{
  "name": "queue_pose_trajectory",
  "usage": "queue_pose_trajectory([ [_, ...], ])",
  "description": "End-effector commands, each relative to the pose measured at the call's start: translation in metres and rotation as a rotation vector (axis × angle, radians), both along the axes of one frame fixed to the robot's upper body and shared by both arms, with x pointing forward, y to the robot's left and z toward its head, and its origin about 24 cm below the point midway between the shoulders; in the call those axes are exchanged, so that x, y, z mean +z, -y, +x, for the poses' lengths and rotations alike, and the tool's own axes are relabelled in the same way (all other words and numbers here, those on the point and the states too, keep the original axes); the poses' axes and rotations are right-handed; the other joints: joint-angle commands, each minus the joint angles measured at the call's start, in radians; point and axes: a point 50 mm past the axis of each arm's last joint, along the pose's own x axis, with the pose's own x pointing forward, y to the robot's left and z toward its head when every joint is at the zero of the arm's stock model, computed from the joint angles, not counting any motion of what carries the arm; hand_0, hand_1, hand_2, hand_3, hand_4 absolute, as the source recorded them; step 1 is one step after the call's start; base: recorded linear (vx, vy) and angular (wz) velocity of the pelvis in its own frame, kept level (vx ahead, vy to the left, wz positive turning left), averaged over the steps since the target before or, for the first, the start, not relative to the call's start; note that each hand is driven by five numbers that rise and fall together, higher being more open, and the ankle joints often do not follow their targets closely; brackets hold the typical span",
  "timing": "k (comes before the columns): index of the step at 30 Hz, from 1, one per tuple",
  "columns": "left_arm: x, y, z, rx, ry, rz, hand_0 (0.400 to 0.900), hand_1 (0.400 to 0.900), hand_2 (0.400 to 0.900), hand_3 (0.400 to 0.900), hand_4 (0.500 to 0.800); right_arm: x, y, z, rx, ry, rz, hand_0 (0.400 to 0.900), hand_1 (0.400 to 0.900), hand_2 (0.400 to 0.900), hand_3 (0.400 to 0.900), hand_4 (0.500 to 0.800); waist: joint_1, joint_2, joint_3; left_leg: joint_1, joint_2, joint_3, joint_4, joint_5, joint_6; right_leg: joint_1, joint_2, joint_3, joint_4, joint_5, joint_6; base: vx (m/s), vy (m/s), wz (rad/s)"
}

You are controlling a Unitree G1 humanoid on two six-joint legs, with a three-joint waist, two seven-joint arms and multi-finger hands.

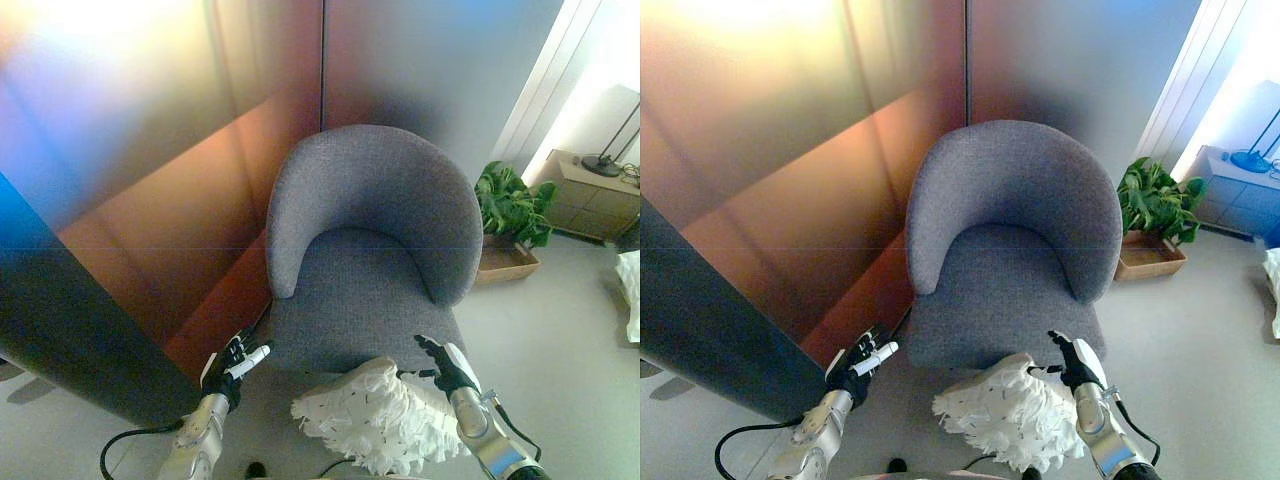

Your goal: Pick up the pillow and put it on the sofa.

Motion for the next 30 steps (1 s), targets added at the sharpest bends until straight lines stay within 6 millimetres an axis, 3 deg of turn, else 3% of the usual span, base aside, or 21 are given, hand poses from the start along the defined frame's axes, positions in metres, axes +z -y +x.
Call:
queue_pose_trajectory([
  [1,0.041,-0.008,0.041,0.007,0.263,0.043,0.900,0.900,0.900,0.900,0.800,0.038,-0.003,0.046,0.053,0.209,-0.024,0.900,0.900,0.900,0.900,0.800,-0.001,-0.022,-0.011,0.017,-0.005,-0.018,0.004,-0.038,0.027,-0.002,-0.083,-0.025,0.009,0.014,0.047,0.00,0.000,0.00],
  [14,0.039,-0.010,0.035,0.020,0.268,0.023,0.900,0.900,0.900,0.900,0.800,0.031,0.002,0.041,0.070,0.179,-0.109,0.900,0.900,0.900,0.900,0.800,0.003,-0.022,-0.005,0.022,-0.006,-0.024,0.004,-0.039,0.030,-0.004,-0.084,-0.013,0.011,0.012,0.048,0.01,-0.001,-0.01],
  [21,0.034,-0.006,0.033,-0.010,0.236,0.026,0.900,0.900,0.900,0.900,0.800,0.016,0.012,0.036,0.070,0.115,-0.227,0.900,0.900,0.900,0.900,0.800,0.018,-0.016,0.004,0.015,-0.003,-0.029,0.007,-0.040,0.030,-0.011,-0.084,-0.011,0.009,0.015,0.049,0.05,0.001,0.01],
  [27,0.038,0.003,0.043,-0.045,0.262,0.013,0.900,0.900,0.900,0.900,0.800,0.016,0.017,0.046,0.064,0.110,-0.299,0.900,0.900,0.900,0.900,0.800,0.032,-0.006,0.030,-0.012,-0.003,-0.042,0.014,-0.037,0.030,-0.038,-0.088,-0.008,0.017,0.018,0.049,-0.04,0.018,0.05],
  [28,0.045,0.008,0.055,-0.062,0.299,0.007,0.900,0.900,0.900,0.900,0.800,0.022,0.019,0.062,0.069,0.118,-0.339,0.900,0.900,0.900,0.900,0.800,0.040,0.000,0.060,-0.034,-0.009,-0.055,0.017,-0.035,0.030,-0.058,-0.090,-0.003,0.022,0.021,0.048,-0.13,0.024,0.09],
  [30,0.048,0.009,0.058,-0.064,0.310,0.007,0.900,0.900,0.900,0.900,0.800,0.024,0.021,0.065,0.082,0.113,-0.365,0.900,0.900,0.900,0.900,0.800,0.043,0.001,0.074,-0.039,-0.011,-0.062,0.019,-0.036,0.031,-0.062,-0.092,-0.001,0.024,0.021,0.048,-0.07,0.011,0.07],
])
